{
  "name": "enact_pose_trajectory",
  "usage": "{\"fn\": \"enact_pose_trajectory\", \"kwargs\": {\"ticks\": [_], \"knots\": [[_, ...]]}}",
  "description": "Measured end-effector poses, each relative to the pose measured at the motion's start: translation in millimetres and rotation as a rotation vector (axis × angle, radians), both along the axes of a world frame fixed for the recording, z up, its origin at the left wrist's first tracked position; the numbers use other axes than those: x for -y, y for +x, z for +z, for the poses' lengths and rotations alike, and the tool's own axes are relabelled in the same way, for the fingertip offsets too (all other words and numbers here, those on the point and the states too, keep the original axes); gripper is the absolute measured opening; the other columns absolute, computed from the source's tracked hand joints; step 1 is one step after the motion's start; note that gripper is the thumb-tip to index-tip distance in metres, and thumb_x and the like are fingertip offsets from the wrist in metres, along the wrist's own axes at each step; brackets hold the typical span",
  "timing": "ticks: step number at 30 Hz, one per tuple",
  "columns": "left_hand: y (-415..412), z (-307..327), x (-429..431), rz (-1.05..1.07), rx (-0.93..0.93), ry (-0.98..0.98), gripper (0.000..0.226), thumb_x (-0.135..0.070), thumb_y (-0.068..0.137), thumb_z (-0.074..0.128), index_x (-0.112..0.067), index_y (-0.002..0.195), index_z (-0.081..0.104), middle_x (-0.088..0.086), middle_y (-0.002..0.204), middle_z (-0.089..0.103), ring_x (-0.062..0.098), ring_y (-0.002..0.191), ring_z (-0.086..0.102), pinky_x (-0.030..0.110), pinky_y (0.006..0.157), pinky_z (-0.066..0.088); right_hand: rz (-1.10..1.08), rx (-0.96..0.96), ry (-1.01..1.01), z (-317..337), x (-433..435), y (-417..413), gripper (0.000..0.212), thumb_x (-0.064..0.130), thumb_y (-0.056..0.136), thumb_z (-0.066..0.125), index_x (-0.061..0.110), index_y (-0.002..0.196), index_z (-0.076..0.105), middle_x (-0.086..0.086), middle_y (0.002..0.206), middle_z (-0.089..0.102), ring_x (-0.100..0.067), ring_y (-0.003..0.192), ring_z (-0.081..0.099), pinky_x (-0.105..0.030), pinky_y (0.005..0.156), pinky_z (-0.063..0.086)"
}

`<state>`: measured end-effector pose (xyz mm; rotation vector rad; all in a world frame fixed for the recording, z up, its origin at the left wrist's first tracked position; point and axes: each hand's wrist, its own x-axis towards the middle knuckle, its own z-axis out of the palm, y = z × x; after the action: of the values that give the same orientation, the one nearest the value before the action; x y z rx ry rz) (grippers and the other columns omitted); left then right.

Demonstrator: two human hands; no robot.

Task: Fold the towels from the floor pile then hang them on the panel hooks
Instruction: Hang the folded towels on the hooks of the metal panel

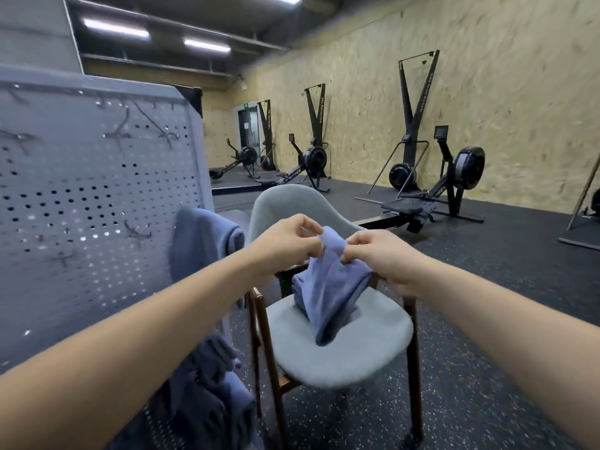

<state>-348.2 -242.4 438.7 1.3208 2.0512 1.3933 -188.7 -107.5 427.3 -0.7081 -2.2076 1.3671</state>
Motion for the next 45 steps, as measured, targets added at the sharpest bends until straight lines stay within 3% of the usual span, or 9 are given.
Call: {"fn": "enact_pose_trajectory", "kwargs": {"ticks": [7, 10, 15, 21, 26, 29, 35, 40, 45], "knots": [[-25.4, 8.1, 79.3, 0.088, -0.02, -0.008, 0.038, -0.06, 0.094, 0.071, -0.024, 0.106, 0.074, 0.001, 0.102, 0.08, 0.02, 0.101, 0.074, 0.044, 0.095, 0.059, 0.126, 0.003, 0.326, 59.5, 71.6, -2.2, 0.013, 0.022, 0.077, 0.069, 0.021, 0.088, 0.077, -0.005, 0.083, 0.073, -0.017, 0.076, 0.054, -0.038, 0.069, 0.041], [-28.2, 14.3, 113.0, 0.055, 0.119, 0.142, 0.033, -0.049, 0.098, 0.073, -0.02, 0.083, 0.067, 0.001, 0.08, 0.064, 0.019, 0.081, 0.059, 0.04, 0.083, 0.048, 0.178, -0.028, 0.364, 77.8, 100.4, -10.7, 0.011, 0.018, 0.083, 0.069, 0.017, 0.09, 0.076, 0.001, 0.08, 0.072, -0.011, 0.073, 0.057, -0.031, 0.066, 0.045], [-37.8, 41.4, 170.7, 0.033, 0.252, 0.223, 0.044, -0.034, 0.098, 0.077, 0.001, 0.123, 0.071, 0.02, 0.117, 0.078, 0.034, 0.102, 0.071, 0.046, 0.094, 0.055, 0.214, -0.107, 0.403, 96.6, 138.3, -34.8, 0.01, 0.013, 0.086, 0.069, 0.016, 0.092, 0.077, 0.002, 0.075, 0.073, -0.007, 0.071, 0.058, -0.029, 0.07, 0.044], [-78.0, 77.6, 216.1, 0.165, 0.184, 0.25, 0.024, -0.031, 0.098, 0.076, -0.009, 0.108, 0.079, 0.011, 0.104, 0.079, 0.023, 0.094, 0.068, 0.035, 0.082, 0.051, 0.207, -0.172, 0.445, 109.5, 170.0, -85.9, 0.013, 0.023, 0.083, 0.073, 0.023, 0.097, 0.073, 0.011, 0.072, 0.069, -0.012, 0.071, 0.057, -0.029, 0.063, 0.043], [-126.1, 94.9, 238.1, 0.387, -0.012, 0.155, 0.018, -0.03, 0.098, 0.078, -0.012, 0.1, 0.081, 0.006, 0.088, 0.072, 0.021, 0.08, 0.055, 0.034, 0.075, 0.045, 0.204, -0.181, 0.509, 116.1, 195.9, -133.9, 0.014, 0.022, 0.089, 0.07, 0.024, 0.102, 0.065, -0.001, 0.081, 0.063, -0.019, 0.068, 0.057, -0.028, 0.055, 0.042], [-149.8, 93.5, 242.8, 0.53, -0.178, 0.081, 0.017, -0.03, 0.094, 0.082, -0.014, 0.099, 0.079, 0.008, 0.094, 0.078, 0.02, 0.082, 0.066, 0.038, 0.077, 0.057, 0.199, -0.185, 0.581, 116.3, 210.5, -157.3, 0.013, 0.021, 0.092, 0.067, 0.022, 0.105, 0.065, -0.002, 0.08, 0.065, -0.02, 0.063, 0.058, -0.026, 0.05, 0.044], [-168.9, 76.0, 238.8, 0.714, -0.669, -0.288, 0.014, -0.032, 0.09, 0.077, -0.026, 0.088, 0.065, 0.003, 0.087, 0.072, 0.029, 0.089, 0.069, 0.031, 0.071, 0.046, 0.293, -0.004, 0.746, 92.4, 226.1, -189.6, 0.02, 0.019, 0.094, 0.067, 0.019, 0.108, 0.081, -0.002, 0.103, 0.077, -0.022, 0.097, 0.068, -0.027, 0.079, 0.051], [-155.1, 72.7, 236.0, 0.586, -0.73, -0.38, 0.016, -0.015, 0.089, 0.069, -0.031, 0.09, 0.072, -0.004, 0.095, 0.076, 0.02, 0.09, 0.068, 0.028, 0.073, 0.049, 0.344, 0.068, 0.762, 87.7, 223.8, -182.3, 0.022, 0.021, 0.092, 0.068, 0.018, 0.108, 0.083, -0.004, 0.107, 0.08, -0.023, 0.106, 0.071, -0.037, 0.096, 0.058], [-132.4, 91.9, 217.9, 0.567, -0.675, -0.111, 0.023, -0.008, 0.084, 0.068, -0.027, 0.089, 0.081, -0.013, 0.088, 0.077, 0.005, 0.085, 0.067, 0.02, 0.075, 0.05, 0.35, -0.04, 0.709, 92.5, 207.7, -162.4, 0.019, 0.022, 0.096, 0.066, 0.022, 0.108, 0.081, 0.005, 0.099, 0.078, -0.012, 0.088, 0.067, -0.018, 0.067, 0.049]]}}
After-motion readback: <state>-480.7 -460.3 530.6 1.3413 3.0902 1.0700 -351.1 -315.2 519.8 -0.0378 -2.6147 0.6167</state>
